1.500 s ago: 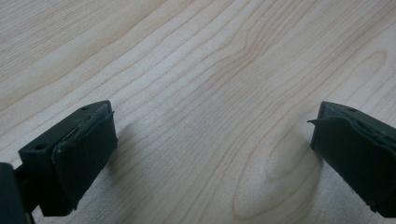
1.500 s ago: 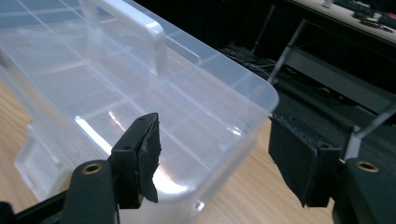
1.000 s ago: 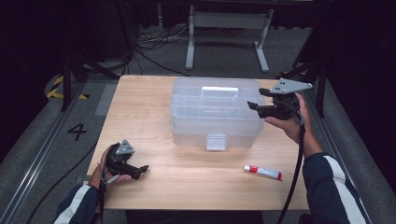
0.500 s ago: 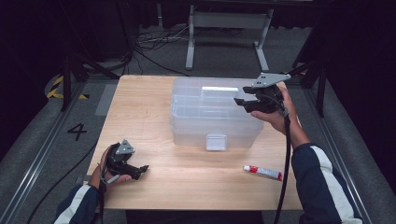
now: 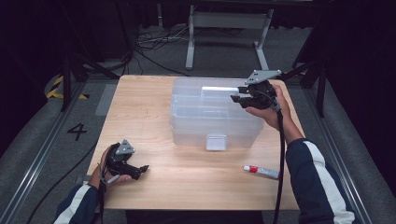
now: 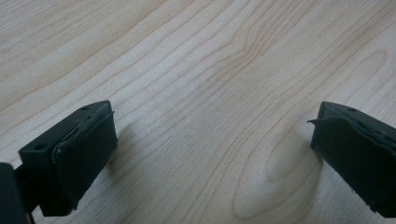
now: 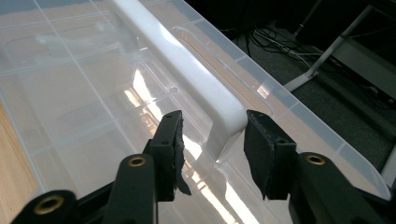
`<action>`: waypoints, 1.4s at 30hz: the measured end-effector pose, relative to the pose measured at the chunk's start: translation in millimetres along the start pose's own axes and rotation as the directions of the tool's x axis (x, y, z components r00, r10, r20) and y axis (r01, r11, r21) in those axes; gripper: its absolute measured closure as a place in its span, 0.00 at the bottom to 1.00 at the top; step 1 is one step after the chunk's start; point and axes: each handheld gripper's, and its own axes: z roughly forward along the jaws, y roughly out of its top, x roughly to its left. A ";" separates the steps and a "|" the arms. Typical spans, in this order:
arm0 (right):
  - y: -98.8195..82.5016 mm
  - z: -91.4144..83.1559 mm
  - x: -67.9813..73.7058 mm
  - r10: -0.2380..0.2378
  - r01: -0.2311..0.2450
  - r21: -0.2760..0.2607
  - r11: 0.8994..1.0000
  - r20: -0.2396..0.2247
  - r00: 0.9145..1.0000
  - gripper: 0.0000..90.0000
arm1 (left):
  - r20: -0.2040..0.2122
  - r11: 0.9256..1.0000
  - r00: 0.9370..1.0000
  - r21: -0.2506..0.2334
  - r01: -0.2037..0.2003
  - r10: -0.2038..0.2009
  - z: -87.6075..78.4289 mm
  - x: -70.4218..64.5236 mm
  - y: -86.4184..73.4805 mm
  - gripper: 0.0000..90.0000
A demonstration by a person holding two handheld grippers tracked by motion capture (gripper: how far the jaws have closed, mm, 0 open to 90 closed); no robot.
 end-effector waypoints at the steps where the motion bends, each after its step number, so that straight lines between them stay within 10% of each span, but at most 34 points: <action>1: 0.3 2.1 0.3 -0.009 0.009 0.003 1.000 0.004 1.000 0.68 | 0.001 1.000 1.000 -0.001 -0.002 0.002 -0.1 0.0 0.0 0.01; 42: 11.3 11.2 -12.2 0.064 -0.064 0.035 0.997 0.012 0.998 0.82 | 0.014 0.999 1.000 0.045 -0.013 0.012 2.7 2.1 11.7 0.05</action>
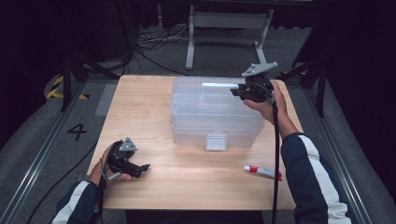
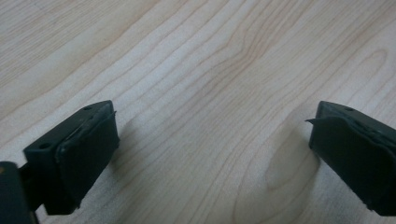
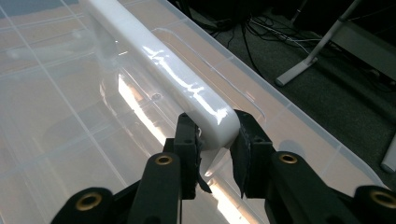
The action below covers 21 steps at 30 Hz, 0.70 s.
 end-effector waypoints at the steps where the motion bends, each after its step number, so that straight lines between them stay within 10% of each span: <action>1: 0.5 0.0 0.0 0.002 -0.002 0.001 1.000 0.002 1.000 0.81 | 0.004 1.000 1.000 -0.012 0.006 -0.006 -0.1 0.3 1.1 0.09; 9: 7.1 0.2 -2.6 0.022 -0.022 0.026 0.999 0.007 1.000 0.81 | 0.003 1.000 1.000 -0.004 -0.001 0.001 2.8 1.6 11.0 0.27; 21: 17.4 0.9 -7.3 0.031 -0.031 0.066 0.997 0.008 1.000 0.81 | -0.017 0.989 0.998 -0.136 -0.055 0.054 -16.7 0.0 41.2 0.52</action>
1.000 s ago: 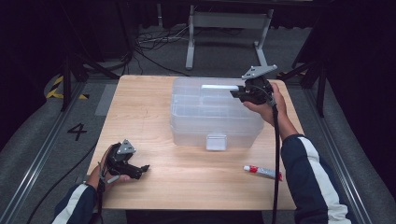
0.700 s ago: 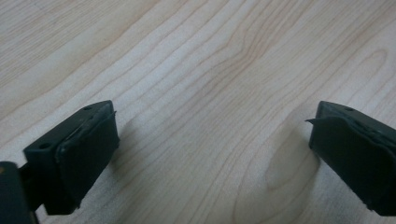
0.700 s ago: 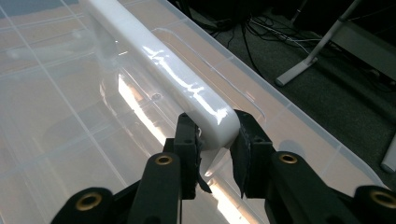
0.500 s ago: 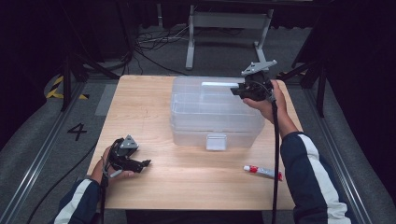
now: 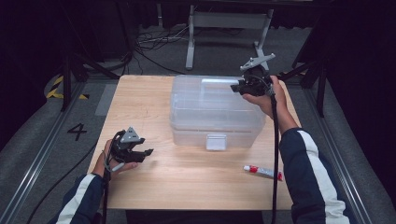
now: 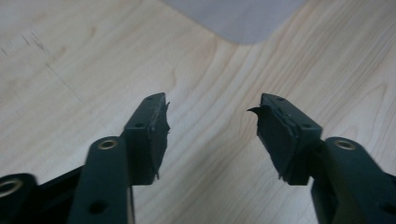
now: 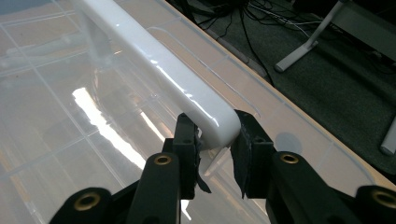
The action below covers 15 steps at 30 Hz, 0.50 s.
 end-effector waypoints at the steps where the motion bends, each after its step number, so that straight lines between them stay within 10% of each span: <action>1: 0.2 0.0 -0.2 0.001 -0.001 0.002 1.000 0.001 1.000 0.81 | 0.004 1.000 1.000 -0.013 0.002 -0.002 -1.3 0.0 2.8 0.55; 15: 3.4 0.1 -1.0 -0.003 0.003 0.016 1.000 0.003 1.000 0.80 | 0.036 0.987 0.998 -0.151 -0.050 0.056 4.7 -13.5 54.3 0.88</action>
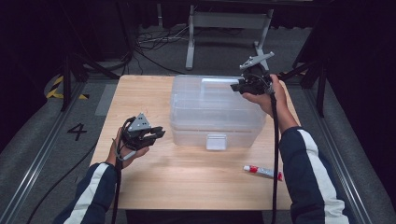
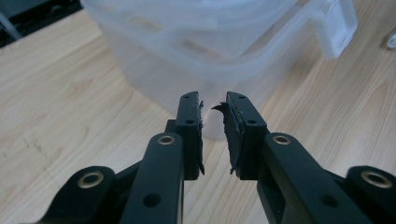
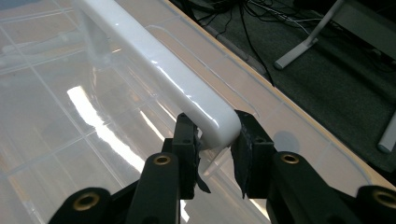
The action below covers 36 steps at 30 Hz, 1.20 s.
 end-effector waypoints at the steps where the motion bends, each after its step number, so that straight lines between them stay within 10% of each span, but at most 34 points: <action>1: 0.0 0.0 0.0 0.000 0.000 0.000 1.000 0.000 1.000 0.80 | 0.000 1.000 1.000 0.000 0.000 0.000 0.0 0.0 0.0 0.89; 36: 5.2 -9.2 4.5 -0.024 0.023 0.021 1.000 0.045 0.999 0.73 | -0.024 0.997 0.998 -0.054 -0.056 0.055 18.5 -2.6 19.7 0.99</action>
